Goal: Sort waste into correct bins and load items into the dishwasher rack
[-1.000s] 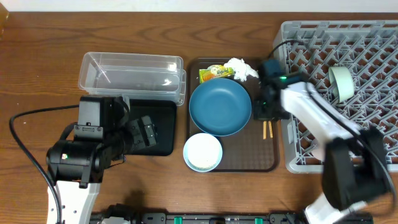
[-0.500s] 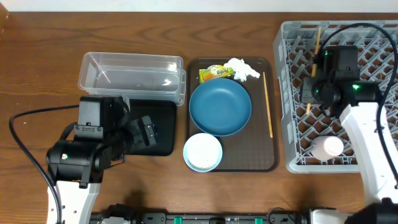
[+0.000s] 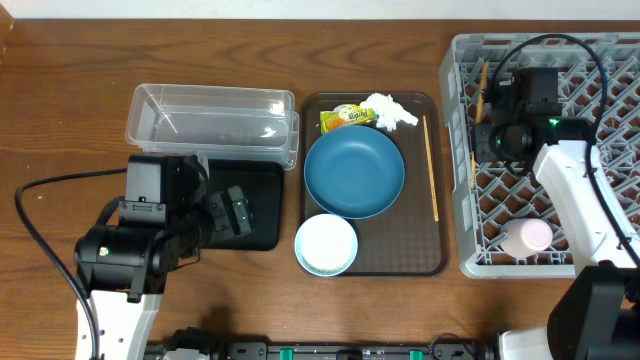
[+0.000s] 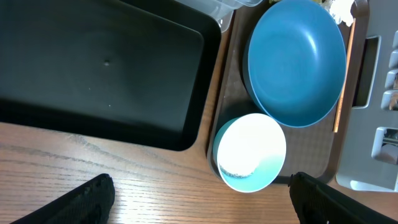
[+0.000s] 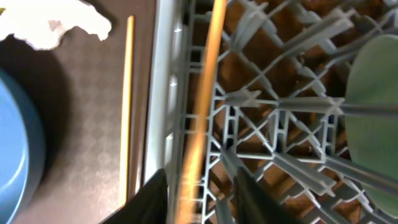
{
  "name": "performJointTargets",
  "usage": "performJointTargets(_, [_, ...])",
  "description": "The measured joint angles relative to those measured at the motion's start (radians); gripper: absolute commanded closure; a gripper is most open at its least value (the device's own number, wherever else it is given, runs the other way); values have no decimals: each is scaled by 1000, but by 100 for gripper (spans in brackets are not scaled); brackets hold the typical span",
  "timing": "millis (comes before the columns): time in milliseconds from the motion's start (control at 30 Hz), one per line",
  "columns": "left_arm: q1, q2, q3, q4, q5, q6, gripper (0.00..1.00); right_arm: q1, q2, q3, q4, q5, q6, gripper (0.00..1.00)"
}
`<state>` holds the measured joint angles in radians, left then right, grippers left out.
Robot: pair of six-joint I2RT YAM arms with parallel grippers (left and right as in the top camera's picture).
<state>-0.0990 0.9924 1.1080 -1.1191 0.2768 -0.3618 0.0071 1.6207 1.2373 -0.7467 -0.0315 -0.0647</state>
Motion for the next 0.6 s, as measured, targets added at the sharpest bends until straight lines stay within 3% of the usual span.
performJointTargets(167, [0, 0, 0, 0, 0, 0, 8, 86, -48, 0, -61, -24, 13, 59])
performJointTargets(300, [0, 0, 0, 0, 0, 0, 8, 205, -91, 0, -100, -40, 65, 65])
performJointTargets(433, [0, 0, 0, 0, 0, 0, 8, 318, -81, -3, -105, 5, 191, 75])
performJointTargets(600, [0, 0, 0, 0, 0, 0, 8, 363, -19, -39, -48, 131, 349, 76])
